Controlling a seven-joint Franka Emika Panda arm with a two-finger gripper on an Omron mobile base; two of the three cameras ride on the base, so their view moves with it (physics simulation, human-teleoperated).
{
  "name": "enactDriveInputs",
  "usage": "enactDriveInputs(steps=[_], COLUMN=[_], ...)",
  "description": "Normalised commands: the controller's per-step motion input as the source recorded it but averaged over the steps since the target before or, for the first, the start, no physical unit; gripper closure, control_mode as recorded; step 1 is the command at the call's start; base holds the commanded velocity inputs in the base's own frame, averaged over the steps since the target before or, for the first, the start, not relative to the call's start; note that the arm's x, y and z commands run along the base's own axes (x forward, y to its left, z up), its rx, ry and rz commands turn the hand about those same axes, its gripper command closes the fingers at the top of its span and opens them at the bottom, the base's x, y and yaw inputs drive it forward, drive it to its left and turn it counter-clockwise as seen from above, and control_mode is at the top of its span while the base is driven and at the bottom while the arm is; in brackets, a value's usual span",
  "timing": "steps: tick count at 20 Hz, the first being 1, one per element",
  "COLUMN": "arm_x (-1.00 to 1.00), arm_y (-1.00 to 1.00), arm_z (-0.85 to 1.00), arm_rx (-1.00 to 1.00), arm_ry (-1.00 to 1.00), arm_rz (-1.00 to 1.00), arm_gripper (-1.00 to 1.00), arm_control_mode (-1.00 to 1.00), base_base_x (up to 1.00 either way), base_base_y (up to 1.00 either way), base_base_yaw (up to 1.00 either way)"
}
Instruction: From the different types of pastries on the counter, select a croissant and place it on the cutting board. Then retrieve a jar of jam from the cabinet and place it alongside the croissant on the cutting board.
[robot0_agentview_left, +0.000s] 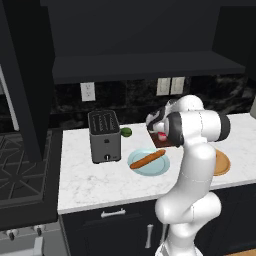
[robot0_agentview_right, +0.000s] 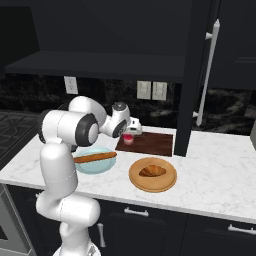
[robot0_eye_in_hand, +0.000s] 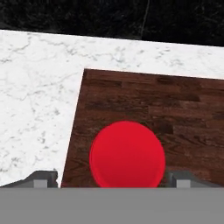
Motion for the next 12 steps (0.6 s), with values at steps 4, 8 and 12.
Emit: enactDriveInputs(steps=[4, 8, 12], arm_x=[0.01, 0.00, -0.07], arm_y=[-0.52, -1.00, -0.20], arm_z=[0.08, 0.21, -0.03], arm_rx=[0.10, 0.20, 0.06], arm_ry=[0.03, 0.00, 0.02], arm_rz=[0.01, 0.06, 0.02], arm_gripper=[-1.00, -1.00, -1.00], arm_control_mode=[-1.00, -1.00, -1.00], base_base_x=[0.00, 0.00, 0.00], base_base_y=[0.00, 0.00, 0.00], base_base_yaw=[0.00, 0.00, 0.00])
